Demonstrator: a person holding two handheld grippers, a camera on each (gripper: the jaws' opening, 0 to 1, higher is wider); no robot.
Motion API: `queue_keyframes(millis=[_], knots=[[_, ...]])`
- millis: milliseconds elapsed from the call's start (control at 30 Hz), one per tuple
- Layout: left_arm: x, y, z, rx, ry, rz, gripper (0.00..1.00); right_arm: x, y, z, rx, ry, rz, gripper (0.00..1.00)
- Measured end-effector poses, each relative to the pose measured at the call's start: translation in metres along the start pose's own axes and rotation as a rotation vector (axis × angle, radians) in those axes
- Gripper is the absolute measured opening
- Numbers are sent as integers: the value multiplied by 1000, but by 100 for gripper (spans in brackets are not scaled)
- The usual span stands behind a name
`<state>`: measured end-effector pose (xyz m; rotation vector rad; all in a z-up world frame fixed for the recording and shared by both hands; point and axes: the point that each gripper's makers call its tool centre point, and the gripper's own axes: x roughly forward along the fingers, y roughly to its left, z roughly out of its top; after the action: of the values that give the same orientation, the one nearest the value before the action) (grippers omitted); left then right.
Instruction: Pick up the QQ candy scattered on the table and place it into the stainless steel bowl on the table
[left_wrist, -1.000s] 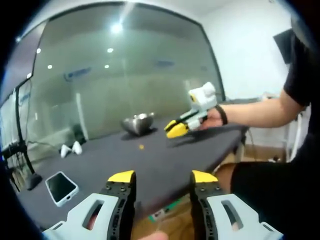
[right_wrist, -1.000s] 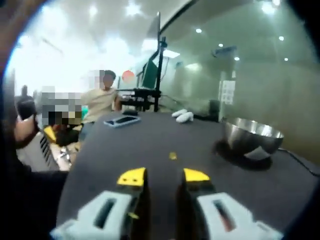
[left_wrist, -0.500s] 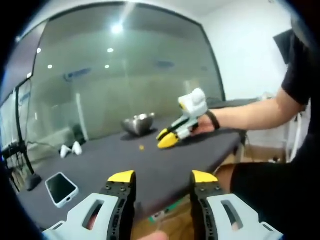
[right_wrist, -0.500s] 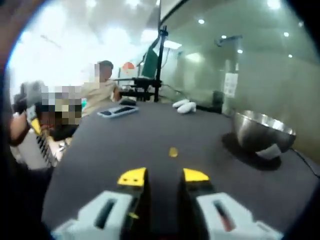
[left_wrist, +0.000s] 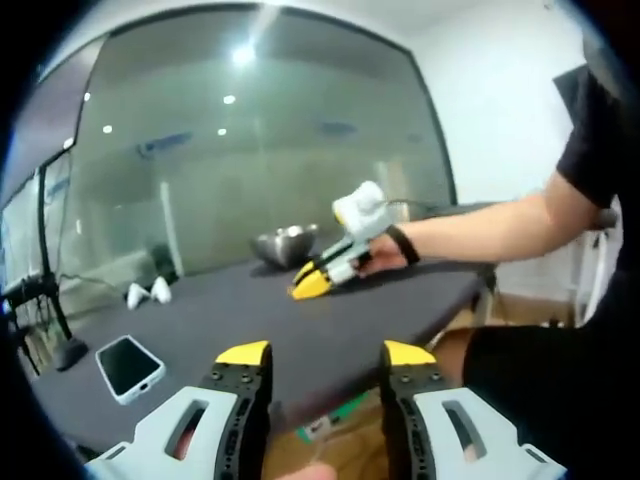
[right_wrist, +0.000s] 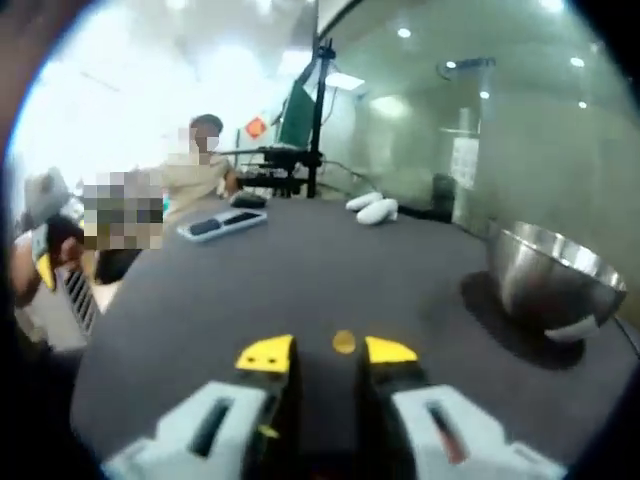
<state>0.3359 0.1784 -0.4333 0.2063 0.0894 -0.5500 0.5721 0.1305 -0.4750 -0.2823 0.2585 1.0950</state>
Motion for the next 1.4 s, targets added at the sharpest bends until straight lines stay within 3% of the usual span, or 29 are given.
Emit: queue_keyframes(millis=[133,500,633,1033,1300,1400], knots=[[-1,-2,0,9,0,-6,44,8,-3,-3,42,4,11,25],[-1,-4,-2,14,5,-10,44,15,-5,-1,37,5,17,20],[-3,-2,-1,10,-1,-5,44,13,-6,-1,34,3,12,9],[-3,-2,-2,13,2,-9,44,11,-8,-2,53,0,12,9],[-1,-3,0,21,5,-17,44,-10,-25,25,16,-65,-50,9],[0,-4,1,21,2,-16,44,-22,-48,38,9,-104,-129,9]])
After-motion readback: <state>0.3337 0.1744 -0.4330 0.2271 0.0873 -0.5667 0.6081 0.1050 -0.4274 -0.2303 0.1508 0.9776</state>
